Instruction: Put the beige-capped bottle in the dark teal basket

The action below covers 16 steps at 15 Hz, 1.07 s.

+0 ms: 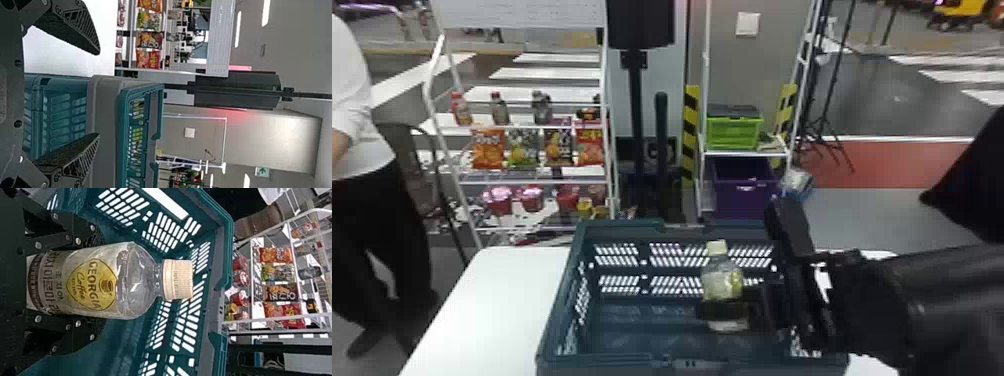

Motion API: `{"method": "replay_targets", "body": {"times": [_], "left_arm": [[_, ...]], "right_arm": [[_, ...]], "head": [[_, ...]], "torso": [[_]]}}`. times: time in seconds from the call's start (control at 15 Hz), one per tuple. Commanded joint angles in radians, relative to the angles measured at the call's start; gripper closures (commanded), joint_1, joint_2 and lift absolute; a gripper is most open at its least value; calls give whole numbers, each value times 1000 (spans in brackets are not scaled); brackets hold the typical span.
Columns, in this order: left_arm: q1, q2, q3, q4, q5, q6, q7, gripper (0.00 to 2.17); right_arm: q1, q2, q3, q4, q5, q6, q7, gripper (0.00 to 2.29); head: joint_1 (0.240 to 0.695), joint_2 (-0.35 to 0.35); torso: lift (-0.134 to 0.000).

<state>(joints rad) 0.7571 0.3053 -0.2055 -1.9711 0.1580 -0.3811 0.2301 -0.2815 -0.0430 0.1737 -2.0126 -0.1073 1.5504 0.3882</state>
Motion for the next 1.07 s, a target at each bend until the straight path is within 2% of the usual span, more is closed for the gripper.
{"method": "replay_targets", "body": {"times": [0.0, 0.33, 0.67, 0.73, 0.8, 0.87, 0.93, 1.0], "left_arm": [[1, 0, 0, 1, 0, 0, 0, 151], [2, -2, 0, 12, -2, -15, 2, 151], [2, -3, 0, 17, -2, -21, 2, 151], [2, -3, 0, 17, -2, -25, 3, 151], [4, -3, 0, 15, -2, -25, 5, 151], [4, -3, 0, 15, -2, -25, 5, 151], [4, -3, 0, 15, -2, -25, 5, 151], [4, -3, 0, 15, -2, -25, 5, 151]], "right_arm": [[-18, 15, 26, 64, 4, -35, -2, 2219], [-36, 35, 47, 160, 9, -115, -8, 2219], [-50, 44, 58, 218, 20, -124, -22, 2192], [-51, 44, 59, 219, 18, -127, -22, 2027], [-50, 44, 59, 219, 15, -127, -23, 1646], [-48, 44, 61, 218, 14, -121, -34, 923], [-50, 44, 61, 216, 14, -109, -37, 43], [-48, 44, 63, 215, 17, -103, -37, -2]], "head": [[499, 0], [499, 0], [499, 0], [499, 0], [499, 0], [499, 0], [499, 0], [499, 0]], "torso": [[0], [0], [0], [0], [0], [0], [0], [0]]}}
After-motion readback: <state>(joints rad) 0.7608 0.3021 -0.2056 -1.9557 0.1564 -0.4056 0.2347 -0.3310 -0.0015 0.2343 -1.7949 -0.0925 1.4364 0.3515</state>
